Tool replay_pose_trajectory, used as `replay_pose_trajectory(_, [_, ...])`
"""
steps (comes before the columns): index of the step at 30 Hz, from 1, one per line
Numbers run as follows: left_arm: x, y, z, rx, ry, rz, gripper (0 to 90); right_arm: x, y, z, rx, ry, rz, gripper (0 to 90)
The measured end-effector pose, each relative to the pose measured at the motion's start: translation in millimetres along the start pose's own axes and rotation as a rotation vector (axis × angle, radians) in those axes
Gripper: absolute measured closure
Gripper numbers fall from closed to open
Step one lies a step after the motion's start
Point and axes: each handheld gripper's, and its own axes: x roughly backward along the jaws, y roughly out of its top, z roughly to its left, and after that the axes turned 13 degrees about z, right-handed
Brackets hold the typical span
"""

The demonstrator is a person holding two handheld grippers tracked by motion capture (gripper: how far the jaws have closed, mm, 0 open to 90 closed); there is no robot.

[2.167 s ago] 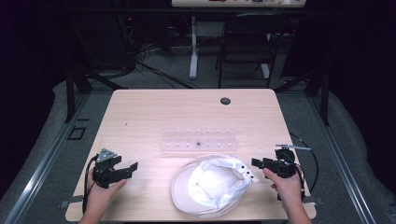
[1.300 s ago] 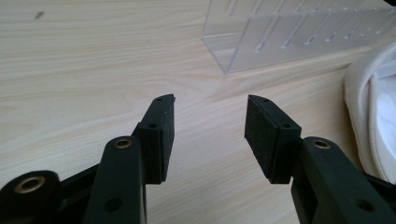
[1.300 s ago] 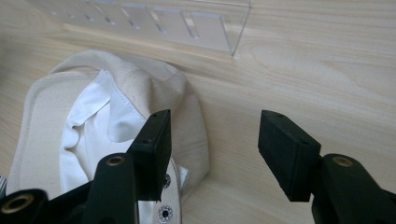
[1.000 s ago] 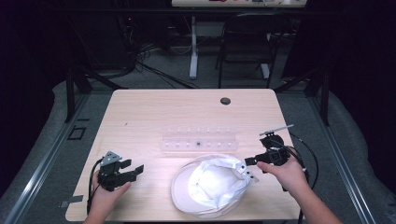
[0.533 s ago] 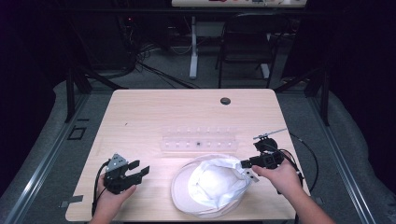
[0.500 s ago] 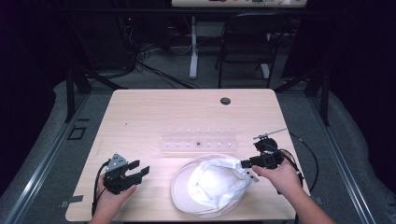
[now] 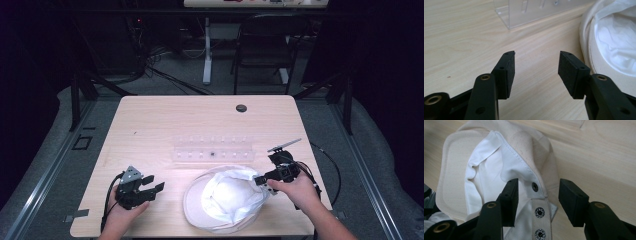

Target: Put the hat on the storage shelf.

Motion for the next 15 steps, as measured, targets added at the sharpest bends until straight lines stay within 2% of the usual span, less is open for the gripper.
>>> replay_pose_trajectory(2, [-2.4,0.4,-2.5,-0.005,-0.003,0.013,46.7,-3.5,0.2,-1.1,-0.007,-0.004,0.032,49.1])
replay_pose_trajectory(3, [-3.7,0.6,-4.5,-0.006,-0.009,0.019,46.0,-7.8,0.0,-0.9,-0.032,0.008,0.032,48.7])
replay_pose_trajectory(4, [-4.1,0.8,-5.3,-0.011,-0.007,0.019,46.0,-8.4,0.3,-1.8,-0.031,0.013,0.049,48.7])
replay_pose_trajectory(5, [-4.1,0.8,-5.3,-0.011,-0.007,0.019,46.0,-10.3,-0.1,-1.1,-0.045,0.017,0.039,48.7])
replay_pose_trajectory(6, [-4.6,0.9,-7.3,-0.009,-0.007,0.023,46.0,-10.3,-0.1,-1.1,-0.045,0.017,0.039,48.7])
replay_pose_trajectory(7, [-5.4,1.4,-9.5,-0.02,-0.018,0.025,46.0,-12.2,0.0,-2.5,-0.045,0.034,0.068,48.7])
replay_pose_trajectory(9, [-6.2,1.7,-12.0,-0.024,-0.026,0.026,46.0,-14.2,0.0,-3.5,-0.04,0.046,0.085,48.8])
replay_pose_trajectory(12, [-6.9,2.4,-17.0,-0.036,-0.033,0.029,46.0,-18.7,-0.8,-1.9,-0.059,0.065,0.091,49.5])
replay_pose_trajectory(15, [-7.7,2.4,-19.8,-0.044,-0.038,0.027,46.0,-17.5,-1.0,-1.1,-0.059,0.066,0.087,50.3])
